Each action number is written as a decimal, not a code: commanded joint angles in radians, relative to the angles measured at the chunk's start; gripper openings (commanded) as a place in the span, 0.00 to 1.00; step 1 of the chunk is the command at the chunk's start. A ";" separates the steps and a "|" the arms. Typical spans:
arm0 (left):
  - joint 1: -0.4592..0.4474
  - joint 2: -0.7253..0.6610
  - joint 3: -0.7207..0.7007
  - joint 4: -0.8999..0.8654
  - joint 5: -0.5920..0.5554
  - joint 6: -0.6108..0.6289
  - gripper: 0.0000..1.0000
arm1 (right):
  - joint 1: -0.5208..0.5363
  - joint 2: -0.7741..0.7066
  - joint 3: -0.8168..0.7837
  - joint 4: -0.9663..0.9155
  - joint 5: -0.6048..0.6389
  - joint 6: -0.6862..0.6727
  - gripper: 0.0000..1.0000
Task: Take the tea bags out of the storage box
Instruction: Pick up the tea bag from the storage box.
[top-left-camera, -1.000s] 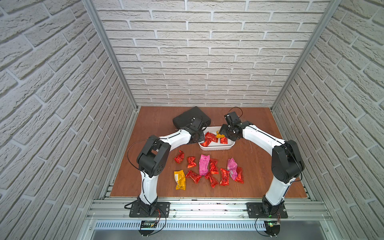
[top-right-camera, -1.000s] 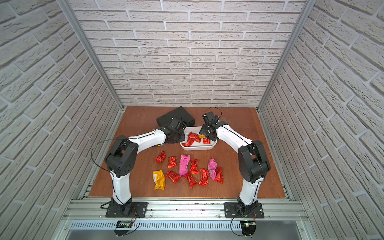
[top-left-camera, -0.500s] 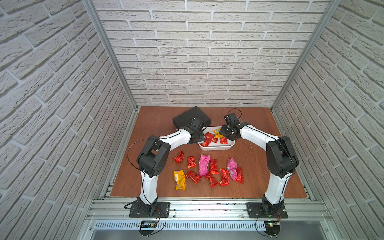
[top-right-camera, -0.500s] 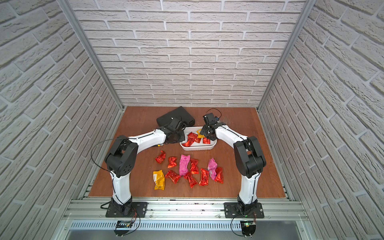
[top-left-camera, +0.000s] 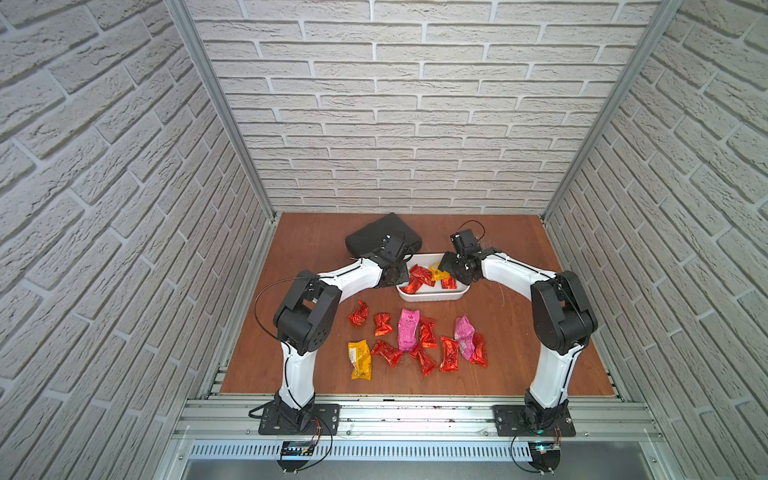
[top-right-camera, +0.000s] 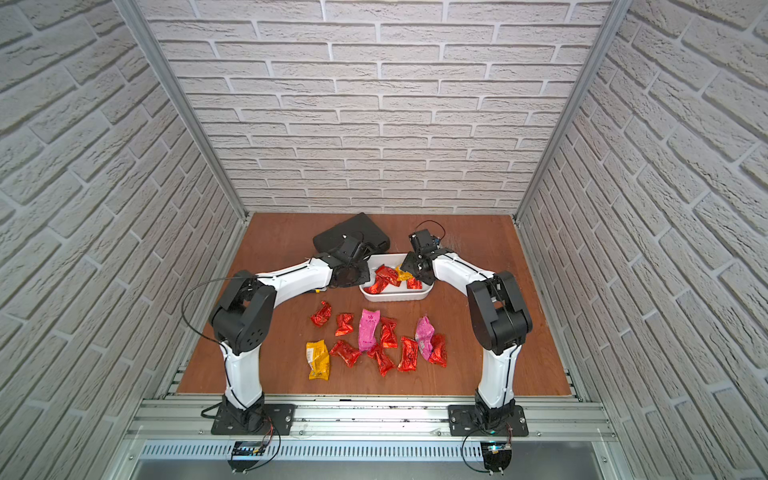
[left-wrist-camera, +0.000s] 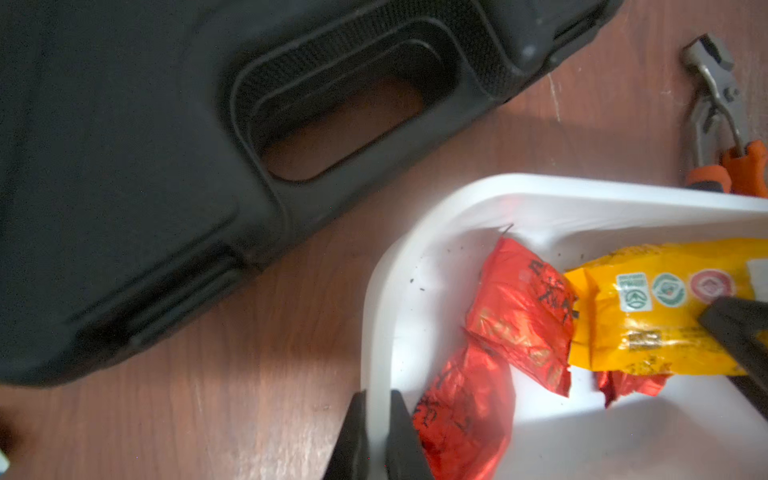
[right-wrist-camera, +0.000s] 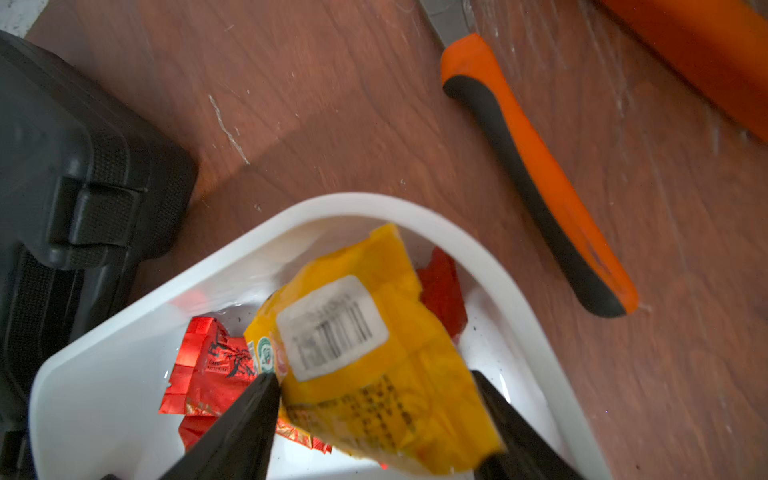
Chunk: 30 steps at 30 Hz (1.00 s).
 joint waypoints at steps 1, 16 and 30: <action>-0.001 -0.012 0.034 -0.003 -0.011 0.003 0.00 | -0.019 -0.030 -0.021 0.040 -0.003 0.005 0.71; -0.001 -0.028 0.023 -0.009 -0.023 0.005 0.00 | -0.040 -0.101 -0.040 0.110 -0.110 -0.074 0.12; -0.001 -0.020 0.022 0.003 -0.023 0.039 0.00 | -0.089 -0.384 -0.114 -0.072 -0.205 -0.292 0.03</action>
